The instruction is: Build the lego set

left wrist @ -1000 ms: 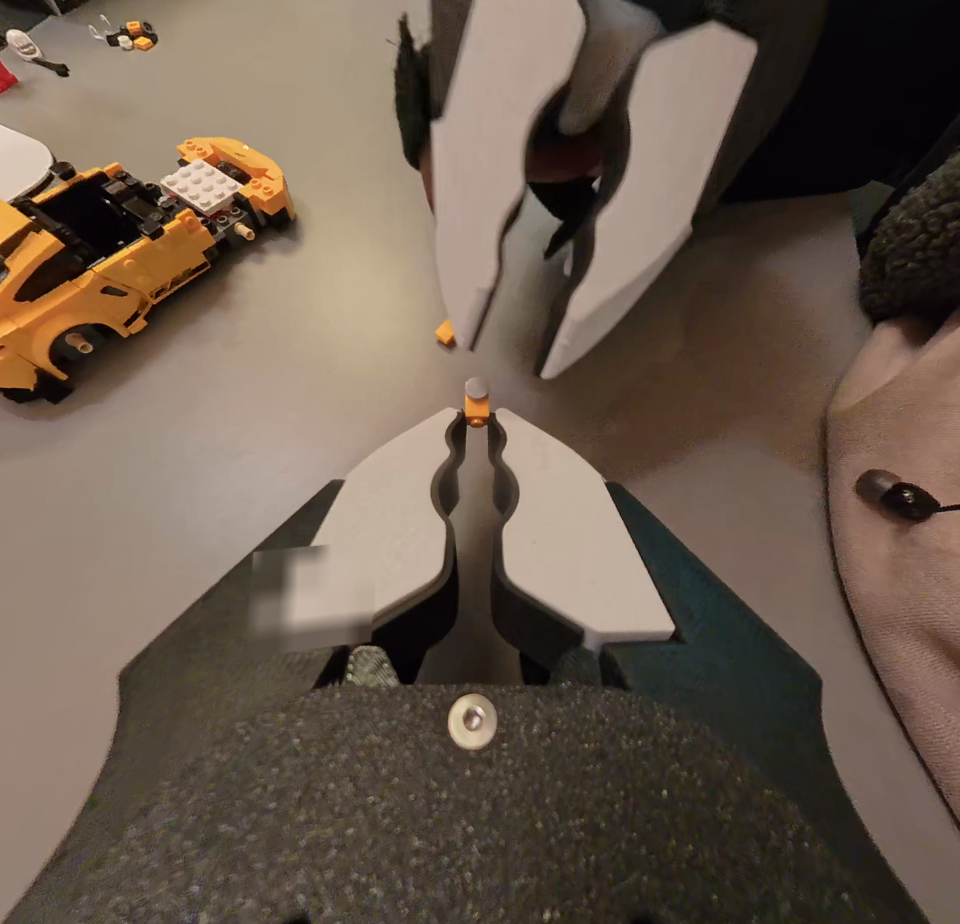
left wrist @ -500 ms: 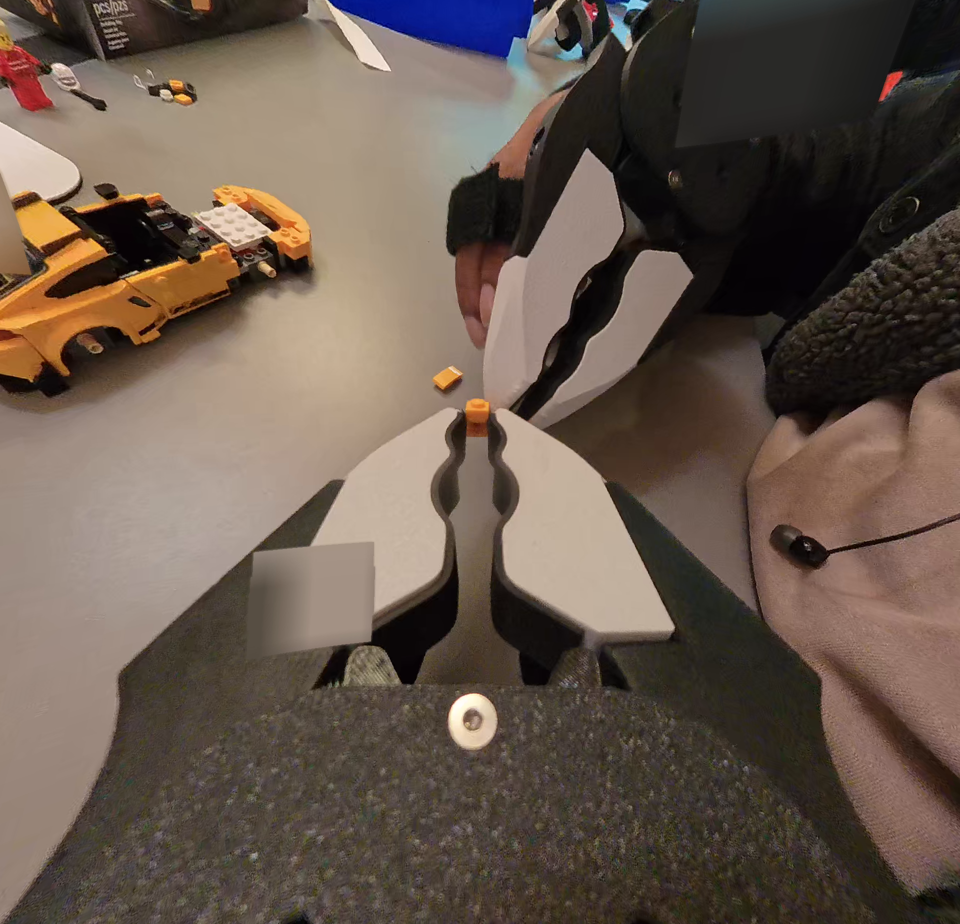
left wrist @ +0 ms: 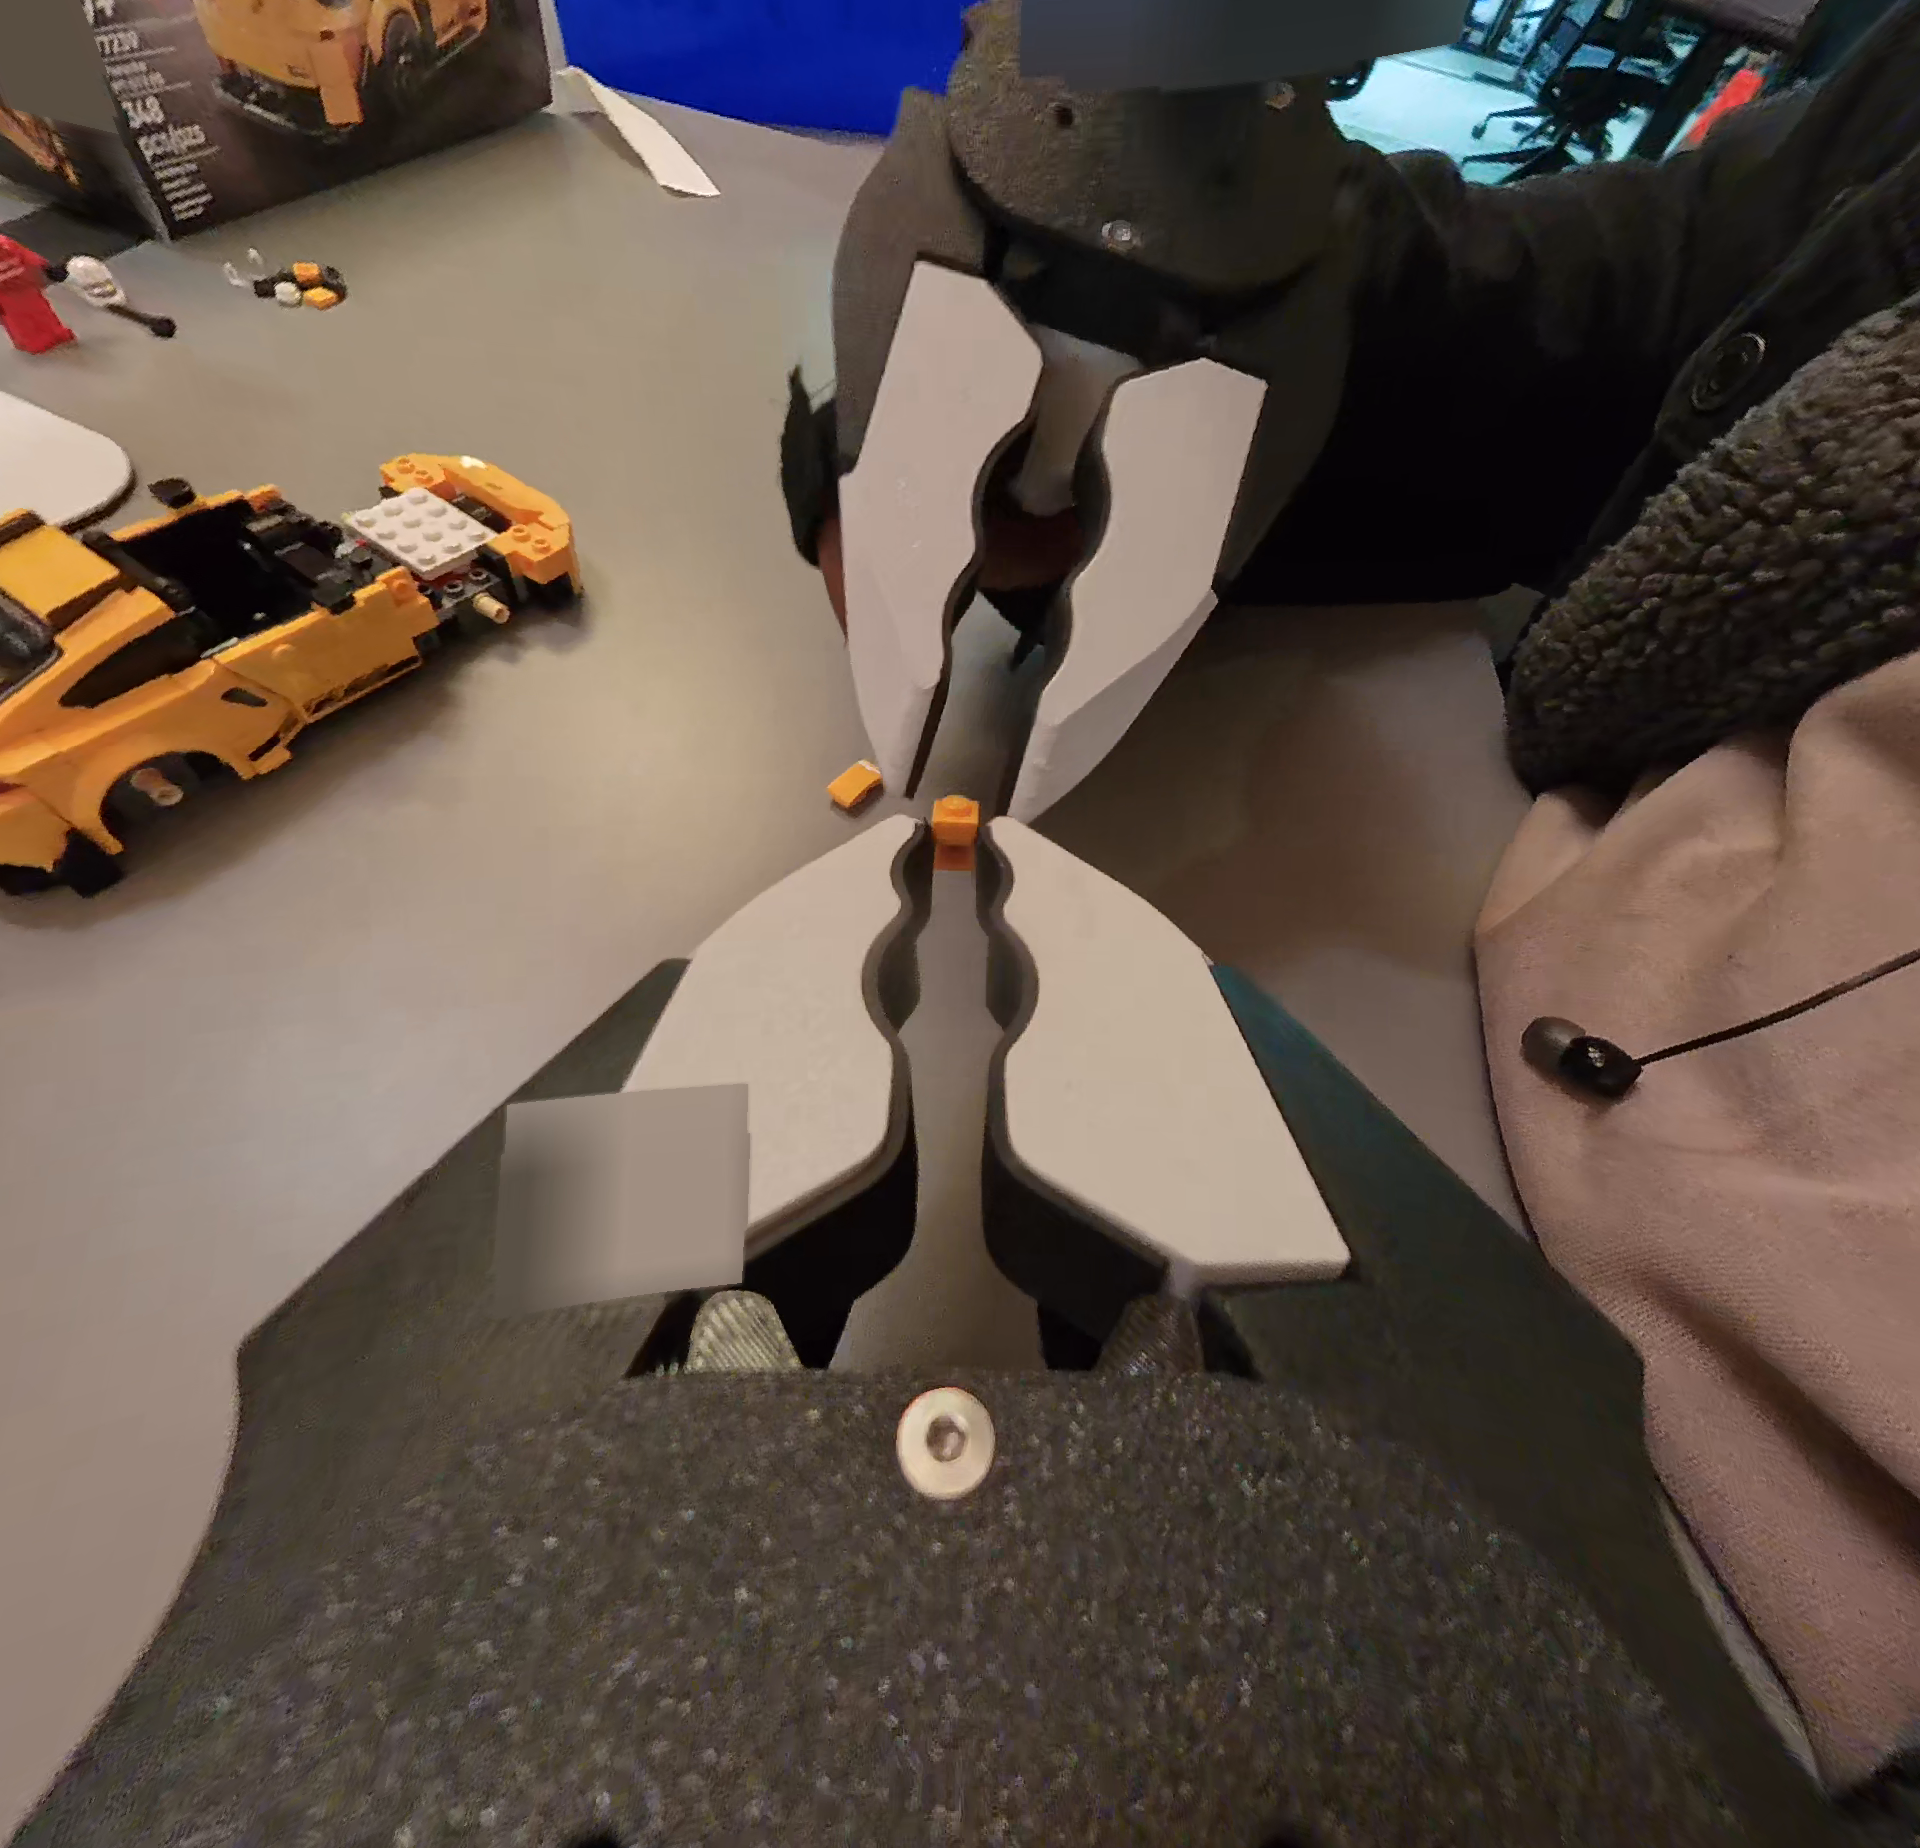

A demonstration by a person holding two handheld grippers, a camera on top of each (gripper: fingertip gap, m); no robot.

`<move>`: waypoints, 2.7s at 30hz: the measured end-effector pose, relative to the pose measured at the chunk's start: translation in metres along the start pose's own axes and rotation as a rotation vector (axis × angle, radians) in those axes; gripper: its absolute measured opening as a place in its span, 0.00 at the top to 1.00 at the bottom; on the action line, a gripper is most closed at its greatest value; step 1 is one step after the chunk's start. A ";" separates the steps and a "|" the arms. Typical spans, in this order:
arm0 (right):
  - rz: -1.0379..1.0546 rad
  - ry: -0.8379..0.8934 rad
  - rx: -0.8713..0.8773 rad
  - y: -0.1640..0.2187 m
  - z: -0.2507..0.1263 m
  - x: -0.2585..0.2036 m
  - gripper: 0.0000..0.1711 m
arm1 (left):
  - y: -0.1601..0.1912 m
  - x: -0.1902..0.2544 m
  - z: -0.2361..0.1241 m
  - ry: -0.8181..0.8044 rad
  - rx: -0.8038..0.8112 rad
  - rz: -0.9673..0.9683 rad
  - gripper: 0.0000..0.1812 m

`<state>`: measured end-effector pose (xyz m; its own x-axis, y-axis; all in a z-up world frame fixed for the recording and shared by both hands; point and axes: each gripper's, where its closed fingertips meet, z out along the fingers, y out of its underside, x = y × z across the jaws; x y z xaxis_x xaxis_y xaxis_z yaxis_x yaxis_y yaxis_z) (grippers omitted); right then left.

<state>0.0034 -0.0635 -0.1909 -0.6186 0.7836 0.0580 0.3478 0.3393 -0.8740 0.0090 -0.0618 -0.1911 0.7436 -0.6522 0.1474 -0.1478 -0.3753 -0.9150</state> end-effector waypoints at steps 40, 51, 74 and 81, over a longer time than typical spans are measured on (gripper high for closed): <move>0.098 -0.033 0.092 -0.013 -0.017 0.008 0.92 | -0.007 0.002 -0.005 0.012 0.040 -0.007 0.96; 0.086 0.074 -0.322 0.062 -0.050 0.030 0.87 | -0.003 -0.010 -0.005 -0.025 0.029 -0.072 0.96; 0.268 -0.018 0.042 0.004 -0.021 0.022 0.96 | 0.005 -0.016 -0.001 -0.117 -0.035 -0.004 0.96; 0.373 -0.038 0.106 -0.008 -0.010 0.020 0.96 | 0.005 -0.018 -0.001 -0.151 -0.045 0.029 0.96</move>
<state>-0.0047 -0.0453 -0.1777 -0.4898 0.8223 -0.2896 0.4802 -0.0228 -0.8768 -0.0057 -0.0521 -0.1977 0.8279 -0.5576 0.0600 -0.1972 -0.3895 -0.8997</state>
